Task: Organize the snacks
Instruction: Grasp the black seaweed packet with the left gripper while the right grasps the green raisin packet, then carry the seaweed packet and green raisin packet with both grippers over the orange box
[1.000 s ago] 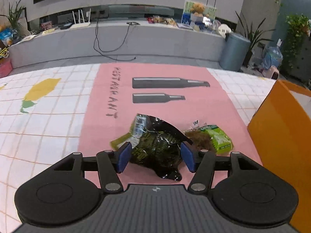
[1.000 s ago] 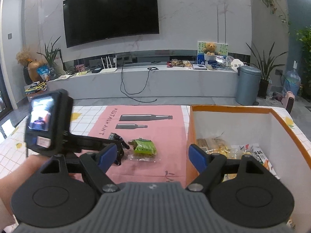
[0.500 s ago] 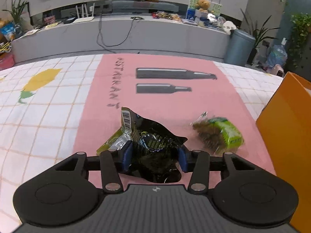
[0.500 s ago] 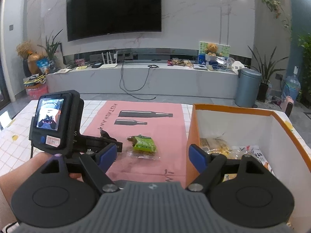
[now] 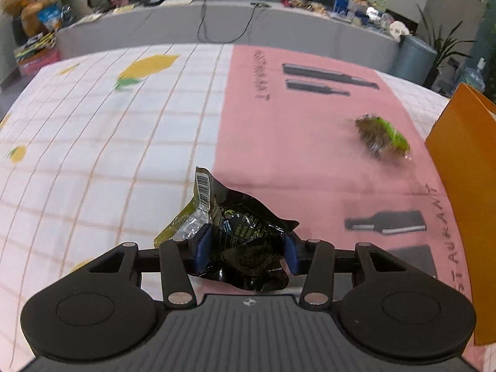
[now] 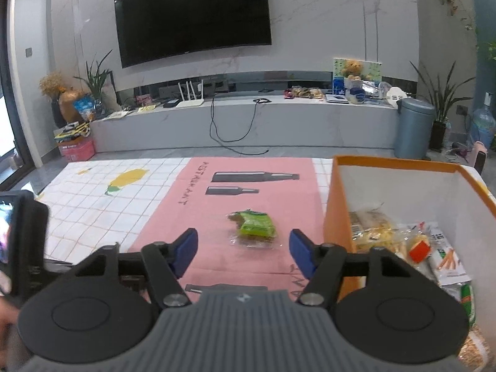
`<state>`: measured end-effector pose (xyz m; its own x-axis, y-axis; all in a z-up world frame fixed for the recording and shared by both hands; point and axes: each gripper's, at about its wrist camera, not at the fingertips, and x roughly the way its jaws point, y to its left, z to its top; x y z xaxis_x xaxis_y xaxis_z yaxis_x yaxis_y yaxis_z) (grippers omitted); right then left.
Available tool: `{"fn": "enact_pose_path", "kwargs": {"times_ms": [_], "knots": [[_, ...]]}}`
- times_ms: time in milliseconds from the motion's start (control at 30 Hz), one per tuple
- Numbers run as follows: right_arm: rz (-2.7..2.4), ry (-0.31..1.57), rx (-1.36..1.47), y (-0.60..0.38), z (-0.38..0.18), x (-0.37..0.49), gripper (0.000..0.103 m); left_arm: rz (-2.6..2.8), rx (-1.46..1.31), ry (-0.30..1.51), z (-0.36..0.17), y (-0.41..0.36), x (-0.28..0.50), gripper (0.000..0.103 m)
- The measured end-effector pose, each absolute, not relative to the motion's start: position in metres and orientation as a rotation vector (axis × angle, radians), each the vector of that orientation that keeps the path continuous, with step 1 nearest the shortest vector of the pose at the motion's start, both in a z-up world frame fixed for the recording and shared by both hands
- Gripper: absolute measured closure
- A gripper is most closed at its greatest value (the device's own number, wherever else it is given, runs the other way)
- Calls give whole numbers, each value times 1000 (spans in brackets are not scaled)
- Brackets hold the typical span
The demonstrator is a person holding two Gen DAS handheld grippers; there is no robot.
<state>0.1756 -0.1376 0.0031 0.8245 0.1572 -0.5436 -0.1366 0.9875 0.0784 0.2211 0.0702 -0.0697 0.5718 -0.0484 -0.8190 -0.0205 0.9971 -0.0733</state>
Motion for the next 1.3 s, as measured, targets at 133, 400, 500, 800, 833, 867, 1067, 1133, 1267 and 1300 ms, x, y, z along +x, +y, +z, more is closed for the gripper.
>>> {"fn": "enact_pose_path", "kwargs": {"times_ms": [133, 400, 500, 800, 833, 867, 1067, 1133, 1267, 1300], "knots": [[135, 618, 19, -128, -10, 186, 42, -4, -73, 998, -68, 74, 224, 50], [74, 675, 58, -115, -42, 228, 28, -2, -72, 1039, -67, 74, 241, 50], [46, 674, 93, -108, -49, 254, 28, -7, -85, 1043, -67, 79, 248, 50], [-99, 810, 60, -99, -82, 336, 27, 61, -152, 1028, -67, 92, 254, 50], [-91, 822, 65, -99, -84, 339, 30, 65, -158, 1028, -67, 92, 254, 50], [-85, 823, 52, -97, -86, 341, 33, 69, -165, 1030, -66, 93, 253, 50], [-36, 779, -65, -88, -87, 334, 58, 65, -156, 1028, -66, 94, 254, 50], [-29, 763, -82, -89, -83, 326, 64, 66, -155, 1027, -67, 94, 254, 50], [22, 716, -97, -93, -70, 300, 65, 80, -205, 1022, -65, 97, 253, 50], [37, 700, -99, -95, -63, 291, 65, 65, -228, 1022, -64, 100, 253, 50]]}}
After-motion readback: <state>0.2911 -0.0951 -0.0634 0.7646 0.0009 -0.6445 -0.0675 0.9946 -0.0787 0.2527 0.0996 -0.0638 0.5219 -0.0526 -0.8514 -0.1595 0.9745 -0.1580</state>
